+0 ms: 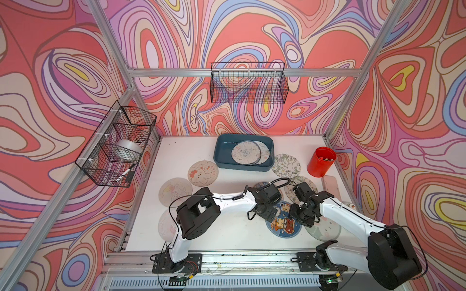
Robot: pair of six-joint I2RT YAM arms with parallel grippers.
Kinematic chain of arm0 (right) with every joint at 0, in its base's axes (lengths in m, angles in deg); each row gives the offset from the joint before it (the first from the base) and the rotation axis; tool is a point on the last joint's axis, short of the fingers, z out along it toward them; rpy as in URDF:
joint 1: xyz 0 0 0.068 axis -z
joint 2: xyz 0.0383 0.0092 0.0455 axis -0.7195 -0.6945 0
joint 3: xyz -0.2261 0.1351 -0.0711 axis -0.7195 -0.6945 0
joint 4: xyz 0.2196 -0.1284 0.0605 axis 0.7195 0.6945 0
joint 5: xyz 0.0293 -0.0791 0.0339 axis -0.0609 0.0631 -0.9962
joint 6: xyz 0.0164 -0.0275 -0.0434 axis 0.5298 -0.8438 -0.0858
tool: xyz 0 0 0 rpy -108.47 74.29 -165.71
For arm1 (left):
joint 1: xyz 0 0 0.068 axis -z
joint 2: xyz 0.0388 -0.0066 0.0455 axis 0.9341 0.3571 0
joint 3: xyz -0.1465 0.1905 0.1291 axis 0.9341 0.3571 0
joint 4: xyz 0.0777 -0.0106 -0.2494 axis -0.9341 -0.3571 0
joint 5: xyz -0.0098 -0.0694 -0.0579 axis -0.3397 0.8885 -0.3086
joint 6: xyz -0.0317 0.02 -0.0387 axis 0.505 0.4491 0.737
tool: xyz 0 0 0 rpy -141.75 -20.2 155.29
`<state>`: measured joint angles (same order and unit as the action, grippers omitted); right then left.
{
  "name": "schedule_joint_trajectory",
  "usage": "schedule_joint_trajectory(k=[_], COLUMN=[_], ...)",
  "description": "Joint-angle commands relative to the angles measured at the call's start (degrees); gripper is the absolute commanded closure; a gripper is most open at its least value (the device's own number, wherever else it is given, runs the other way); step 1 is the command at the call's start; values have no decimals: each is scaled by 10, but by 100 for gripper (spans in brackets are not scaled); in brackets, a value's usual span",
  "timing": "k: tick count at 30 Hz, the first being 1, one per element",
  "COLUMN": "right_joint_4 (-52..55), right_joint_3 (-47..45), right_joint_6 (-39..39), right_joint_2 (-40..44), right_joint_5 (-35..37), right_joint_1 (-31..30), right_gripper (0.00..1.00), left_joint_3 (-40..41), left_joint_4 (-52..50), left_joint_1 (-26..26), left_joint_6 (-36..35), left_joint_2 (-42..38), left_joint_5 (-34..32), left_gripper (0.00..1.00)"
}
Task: Put the coasters into the storage box
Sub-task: Pick up the coaster from the center of the board.
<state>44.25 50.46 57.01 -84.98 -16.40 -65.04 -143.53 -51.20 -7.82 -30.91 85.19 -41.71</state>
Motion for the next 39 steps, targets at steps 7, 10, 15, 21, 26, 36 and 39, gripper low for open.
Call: schedule_joint_trajectory(k=[7, 10, 15, 21, 26, 36, 39], right_joint_4=[23, 2, 3, -2, -25, -64, -78], right_joint_3=[-19, -31, -30, -25, -19, -13, -10], right_joint_6=[38, 44, 48, 50, 50, 52, 53], right_joint_2=[9, 4, 5, 1, -13, -28, -35], right_joint_5=[-3, -12, -10, -12, -25, -49, -54], right_joint_1=[4, 4, 4, 4, 4, 3, 3], right_gripper=[31, 31, 31, 31, 31, 32, 33], left_joint_3=[-2, -2, -2, -2, -2, -1, 1], left_joint_4=[-12, -9, -5, -3, -5, -8, -4], left_joint_1=[4, 4, 4, 4, 4, 5, 5], left_joint_6=[-15, -18, -20, -19, -19, -21, -20], left_joint_2=[4, 6, 9, 10, 9, 11, 11], left_joint_5=[-21, -19, -16, -10, -11, -14, -11], left_gripper=[1, 1, 1, 1, 1, 1, 1])
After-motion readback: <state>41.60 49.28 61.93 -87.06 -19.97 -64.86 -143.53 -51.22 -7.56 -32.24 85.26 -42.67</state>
